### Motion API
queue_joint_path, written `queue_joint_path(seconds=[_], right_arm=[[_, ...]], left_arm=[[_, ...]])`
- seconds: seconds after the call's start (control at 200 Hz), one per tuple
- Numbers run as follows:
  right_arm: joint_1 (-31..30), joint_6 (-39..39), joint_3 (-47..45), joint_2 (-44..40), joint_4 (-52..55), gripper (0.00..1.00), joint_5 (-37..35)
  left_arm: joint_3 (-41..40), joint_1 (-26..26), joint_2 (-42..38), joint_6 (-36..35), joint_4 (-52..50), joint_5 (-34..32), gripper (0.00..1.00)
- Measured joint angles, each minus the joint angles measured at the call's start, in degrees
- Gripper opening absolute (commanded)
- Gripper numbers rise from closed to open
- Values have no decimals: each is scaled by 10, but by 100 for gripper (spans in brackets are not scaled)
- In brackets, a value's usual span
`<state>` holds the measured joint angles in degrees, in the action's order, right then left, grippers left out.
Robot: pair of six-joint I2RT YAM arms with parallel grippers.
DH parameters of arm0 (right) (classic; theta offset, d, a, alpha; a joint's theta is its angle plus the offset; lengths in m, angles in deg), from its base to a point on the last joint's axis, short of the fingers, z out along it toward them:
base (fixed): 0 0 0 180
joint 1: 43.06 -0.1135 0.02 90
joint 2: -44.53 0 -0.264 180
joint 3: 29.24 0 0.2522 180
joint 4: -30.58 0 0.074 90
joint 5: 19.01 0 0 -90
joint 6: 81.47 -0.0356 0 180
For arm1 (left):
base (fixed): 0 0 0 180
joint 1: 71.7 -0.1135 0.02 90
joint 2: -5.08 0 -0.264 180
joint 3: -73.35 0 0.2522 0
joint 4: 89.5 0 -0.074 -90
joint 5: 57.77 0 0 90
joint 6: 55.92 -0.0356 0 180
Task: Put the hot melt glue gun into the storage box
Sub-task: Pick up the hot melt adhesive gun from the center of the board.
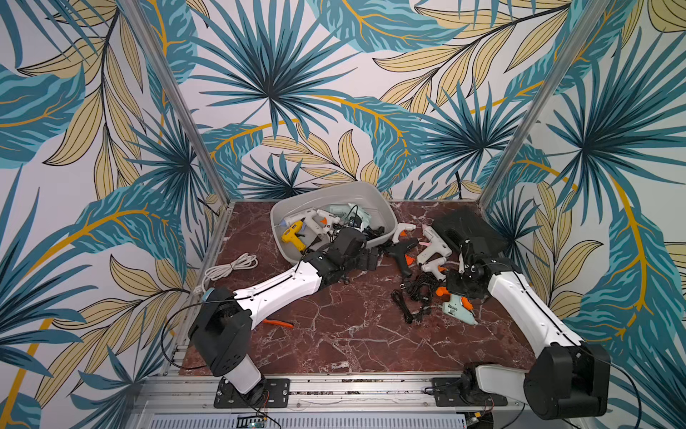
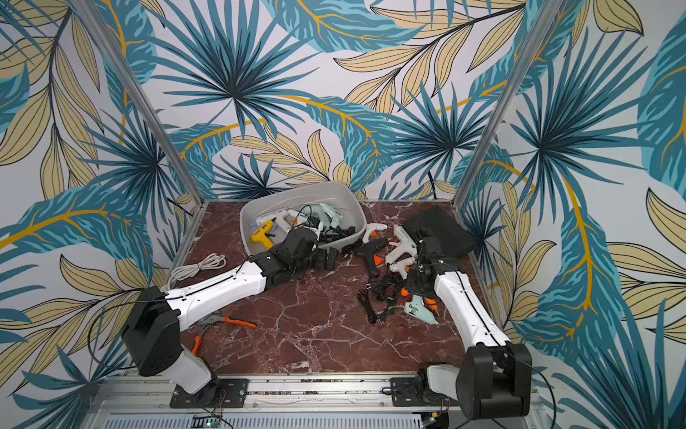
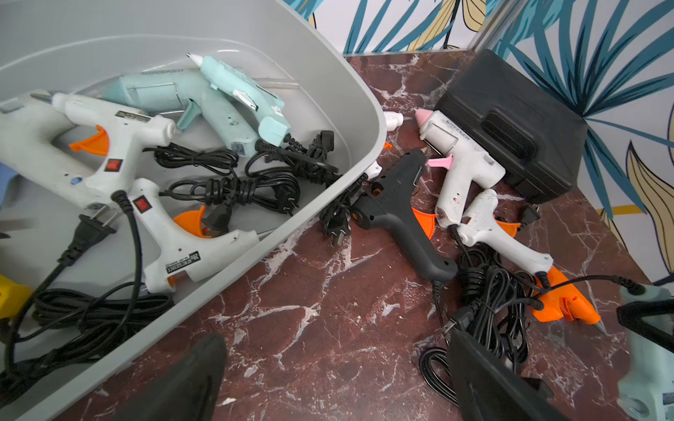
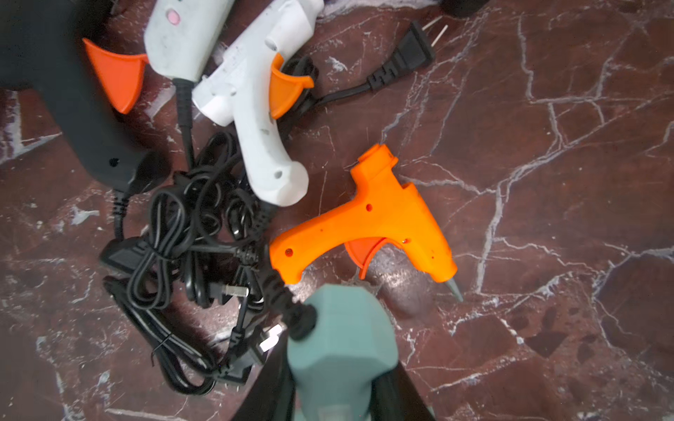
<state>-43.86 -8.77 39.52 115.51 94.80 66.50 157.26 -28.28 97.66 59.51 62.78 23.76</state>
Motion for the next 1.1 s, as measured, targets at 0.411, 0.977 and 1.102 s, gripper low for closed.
queue_joint_path(seconds=[0.411,0.977,1.102], right_arm=[[-39,-25,130,-83,64,0,59],[-81,8,268,-40,7,0,166],[-111,8,268,-4,-10,0,163]], left_arm=[[-13,0,-42,-1,14,26,100],[-39,-3,-62,-4,45,9,97],[-41,-4,-65,-5,59,13,96]])
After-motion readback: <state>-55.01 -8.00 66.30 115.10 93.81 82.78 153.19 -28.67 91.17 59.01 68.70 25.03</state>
